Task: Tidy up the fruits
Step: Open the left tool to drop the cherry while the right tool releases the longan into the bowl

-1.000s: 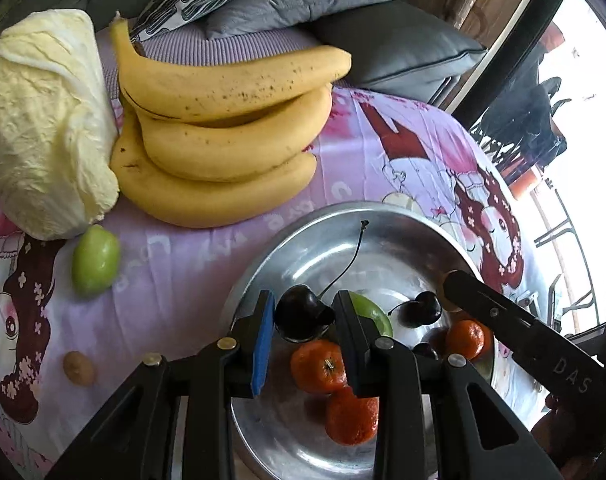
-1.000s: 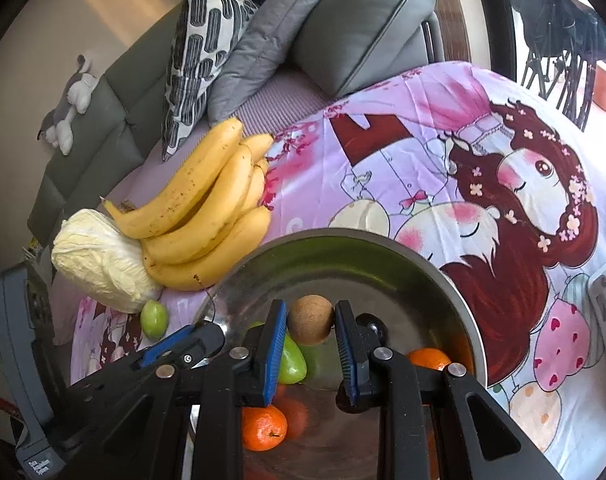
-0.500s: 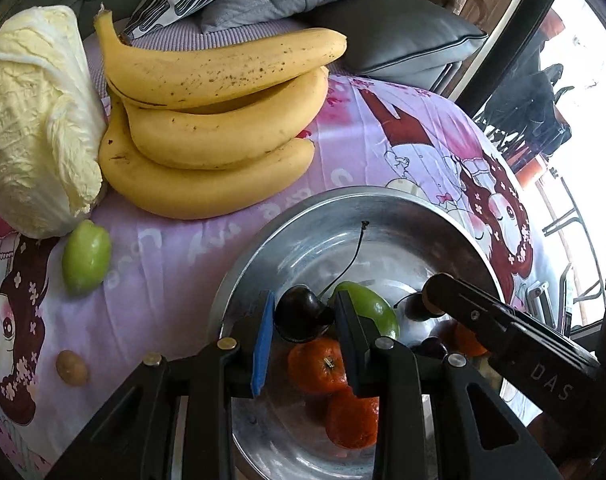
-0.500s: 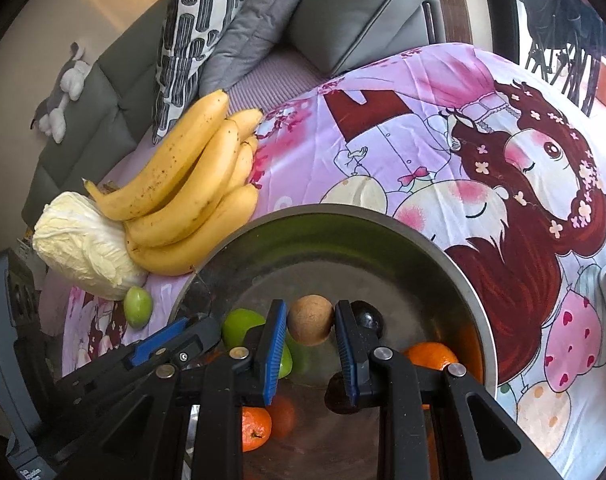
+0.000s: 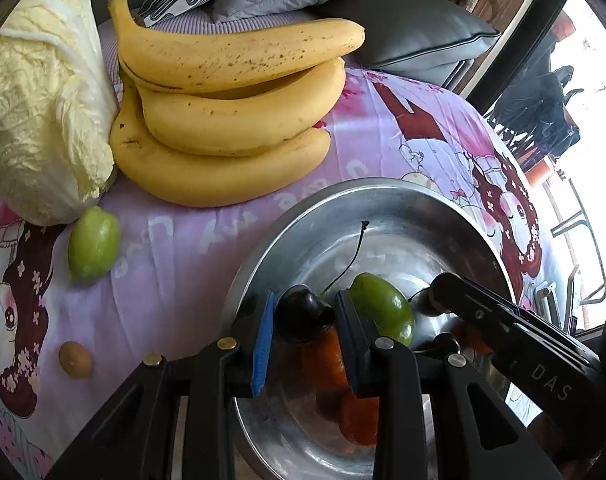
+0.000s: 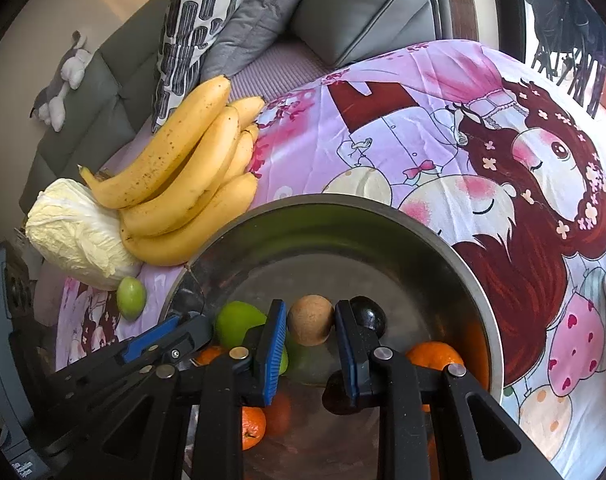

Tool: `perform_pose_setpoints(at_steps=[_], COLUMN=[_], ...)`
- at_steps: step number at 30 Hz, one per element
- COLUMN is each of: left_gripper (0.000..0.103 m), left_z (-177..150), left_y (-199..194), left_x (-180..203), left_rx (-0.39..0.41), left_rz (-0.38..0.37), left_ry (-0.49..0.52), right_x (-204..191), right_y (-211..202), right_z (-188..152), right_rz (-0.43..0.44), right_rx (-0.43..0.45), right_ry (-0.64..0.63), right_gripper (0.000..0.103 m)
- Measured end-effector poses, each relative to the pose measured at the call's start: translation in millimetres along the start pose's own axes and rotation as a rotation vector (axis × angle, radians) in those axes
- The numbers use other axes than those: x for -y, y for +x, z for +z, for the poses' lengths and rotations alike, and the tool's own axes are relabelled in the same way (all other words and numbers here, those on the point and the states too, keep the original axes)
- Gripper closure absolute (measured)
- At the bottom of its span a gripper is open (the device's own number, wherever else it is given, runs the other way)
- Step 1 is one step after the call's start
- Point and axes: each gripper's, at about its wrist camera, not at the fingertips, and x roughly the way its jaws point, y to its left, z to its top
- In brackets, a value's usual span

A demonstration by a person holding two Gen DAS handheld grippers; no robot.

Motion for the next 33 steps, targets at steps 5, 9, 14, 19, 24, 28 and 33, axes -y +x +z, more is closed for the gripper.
perform_pose_setpoints(at_steps=[5,9,14,19,24,28,33], left_gripper=[0.071,0.071,0.071,0.071,0.071,0.071,0.071], left_z=[-1.2,-1.6,-1.6,-1.6,-2.6,-2.9,-1.8], left_y=[-1.9,-2.3,-1.9,-1.7,-3.3,-7.6,-17.5], left_x=[3.1,3.6,2.1,0.4,0.5,0.5,-1.5], left_rx=[0.001,0.001,-0.007,-0.018,-0.018,-0.015,-0.002], left_rz=[0.011,0.011,0.014,0.004,0.000,-0.005,-0.016], left_ry=[0.007,0.001,-0.007,-0.019,-0.020,-0.022,-0.022], right_x=[-6.9,-7.6,-9.0,-11.2,-13.6,-15.0,-17.8], right_y=[1.4,1.1,0.5,1.9,0.9,-1.9,-5.0], right_z=[-1.6,-2.1,-2.9,-3.1,-4.0,-3.9,-3.9], right_rz=[-0.024,-0.028,-0.037,-0.042,-0.048,-0.046,-0.043], right_rx=[-0.006,-0.008,-0.009,-0.017,-0.018,-0.013,-0.006], right_ry=[-0.041,-0.048,-0.052,-0.058,-0.064,-0.070,-0.081], right_gripper=[0.076,0.076,0.076,0.076,0.075,0.075,0.075])
